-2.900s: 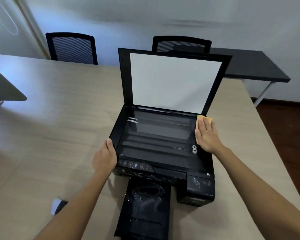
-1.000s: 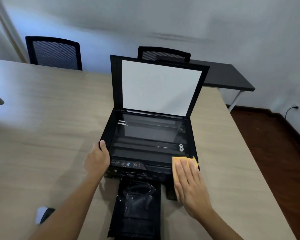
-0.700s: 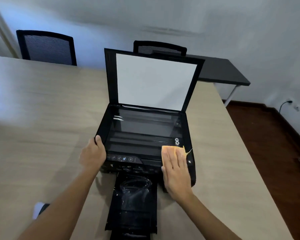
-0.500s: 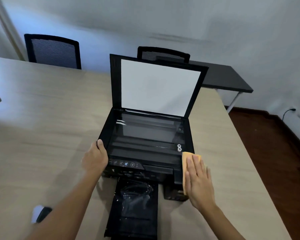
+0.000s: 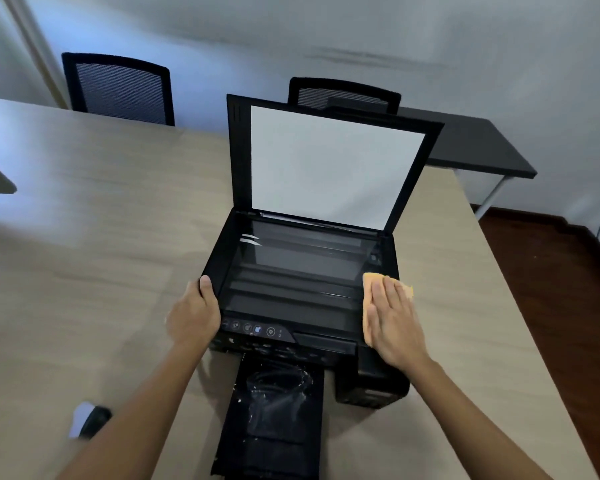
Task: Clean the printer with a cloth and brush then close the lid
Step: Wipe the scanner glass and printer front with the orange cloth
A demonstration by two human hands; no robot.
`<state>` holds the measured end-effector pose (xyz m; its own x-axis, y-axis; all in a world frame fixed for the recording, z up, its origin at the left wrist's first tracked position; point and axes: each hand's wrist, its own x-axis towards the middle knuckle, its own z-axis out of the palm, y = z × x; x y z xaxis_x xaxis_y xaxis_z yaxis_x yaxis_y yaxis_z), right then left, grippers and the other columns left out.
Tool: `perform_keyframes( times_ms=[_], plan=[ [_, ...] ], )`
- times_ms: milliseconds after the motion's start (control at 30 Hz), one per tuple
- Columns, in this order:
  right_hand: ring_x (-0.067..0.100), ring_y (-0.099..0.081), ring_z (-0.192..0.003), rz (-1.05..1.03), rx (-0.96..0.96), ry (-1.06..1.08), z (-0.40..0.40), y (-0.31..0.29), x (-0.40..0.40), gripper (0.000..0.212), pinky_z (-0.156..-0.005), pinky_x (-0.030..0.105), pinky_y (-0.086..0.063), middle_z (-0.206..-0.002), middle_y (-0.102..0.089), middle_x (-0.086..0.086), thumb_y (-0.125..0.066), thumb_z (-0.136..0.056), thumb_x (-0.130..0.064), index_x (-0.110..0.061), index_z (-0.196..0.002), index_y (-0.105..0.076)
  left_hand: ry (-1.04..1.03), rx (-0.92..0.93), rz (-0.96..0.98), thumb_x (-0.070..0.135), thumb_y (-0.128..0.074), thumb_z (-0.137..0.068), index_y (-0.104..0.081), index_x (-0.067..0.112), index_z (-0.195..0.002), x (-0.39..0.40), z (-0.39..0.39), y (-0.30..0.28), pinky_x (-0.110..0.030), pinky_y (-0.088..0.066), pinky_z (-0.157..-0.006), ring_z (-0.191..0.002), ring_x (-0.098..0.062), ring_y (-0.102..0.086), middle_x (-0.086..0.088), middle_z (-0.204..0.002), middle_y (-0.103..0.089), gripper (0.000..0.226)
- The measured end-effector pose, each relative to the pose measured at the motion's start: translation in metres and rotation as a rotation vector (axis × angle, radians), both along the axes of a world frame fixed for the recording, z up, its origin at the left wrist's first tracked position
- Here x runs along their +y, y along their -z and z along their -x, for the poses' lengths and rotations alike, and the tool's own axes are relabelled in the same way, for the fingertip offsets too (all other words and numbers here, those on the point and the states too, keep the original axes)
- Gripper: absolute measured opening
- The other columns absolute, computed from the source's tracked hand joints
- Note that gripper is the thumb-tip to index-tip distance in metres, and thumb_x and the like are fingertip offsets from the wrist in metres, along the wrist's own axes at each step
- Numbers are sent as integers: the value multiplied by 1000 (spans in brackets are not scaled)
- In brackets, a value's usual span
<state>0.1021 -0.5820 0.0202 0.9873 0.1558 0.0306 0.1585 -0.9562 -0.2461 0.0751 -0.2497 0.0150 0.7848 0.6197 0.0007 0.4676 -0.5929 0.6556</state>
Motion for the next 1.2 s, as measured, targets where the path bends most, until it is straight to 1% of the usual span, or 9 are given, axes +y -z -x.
perform_keyframes(
  times_ms=[133,233,333,467,567,800,900,1033,1200],
  plan=[
    [34,-19,-142,50,46,15,-95,0,-7,78,-118,45,-16,-154,-25,18,1,-85,-48,-7,-145,-29,-5,16,-28,42,-23,-100,-56,6,-103,0,-1,0,-45,-43,-80,-97,-46,-58,-27,-102,-65,49],
    [36,-17,-143,59,50,-23,-115,-2,-8,71,-119,43,-13,-155,-23,20,-7,-90,-43,-4,-145,-28,-7,36,-30,42,-22,-100,-56,7,-103,-1,-1,1,-42,-39,-74,-95,-46,-59,-26,-101,-65,49],
    [31,-9,-147,6,63,-137,-80,1,-16,65,-120,38,-5,-159,-17,16,-14,-93,-38,-6,-148,-24,-26,33,-35,43,-22,-100,-56,9,-104,0,-1,1,-44,-42,-77,-95,-46,-59,-27,-101,-65,48],
    [34,-22,-144,-103,-7,-320,15,8,-33,61,-118,47,-17,-154,-30,12,-16,-98,-42,-8,-144,-36,-31,14,-42,42,-23,-100,-57,10,-104,-2,0,1,-44,-42,-76,-95,-46,-59,-26,-101,-66,47],
    [24,-22,-145,-79,-110,-404,69,9,-31,51,-114,44,-16,-154,-32,5,-28,-96,-22,-13,-145,-37,-26,9,-48,43,-21,-100,-57,10,-104,-2,-1,1,-44,-43,-77,-95,-45,-59,-25,-101,-66,48],
    [25,-18,-147,6,-152,-759,58,10,33,66,-120,43,-13,-155,-30,0,-45,-87,-1,-16,-148,-28,-22,35,-50,47,-17,-99,-56,12,-108,-3,2,-3,-44,-43,-80,-95,-44,-60,-23,-101,-67,54],
    [25,-21,-146,73,-183,-770,54,2,64,74,-120,42,-15,-154,-33,2,-46,-77,1,-14,-148,-29,-7,56,-34,48,-15,-99,-55,12,-110,-4,4,-6,-46,-44,-85,-98,-44,-60,-23,-103,-66,55],
    [25,-18,-147,77,-172,-688,63,4,32,75,-116,42,-17,-155,-31,-2,-36,-74,-3,-17,-147,-30,6,65,-32,50,-14,-97,-55,12,-110,-3,5,-5,-51,-45,-93,-99,-44,-60,-24,-103,-67,58],
    [24,-19,-142,34,-156,-637,63,-10,65,68,-116,41,-22,-148,-35,0,-26,-77,0,-16,-142,-34,28,66,-30,50,-15,-98,-55,9,-111,0,2,-7,-51,-45,-92,-100,-44,-60,-26,-103,-67,59]
  ],
)
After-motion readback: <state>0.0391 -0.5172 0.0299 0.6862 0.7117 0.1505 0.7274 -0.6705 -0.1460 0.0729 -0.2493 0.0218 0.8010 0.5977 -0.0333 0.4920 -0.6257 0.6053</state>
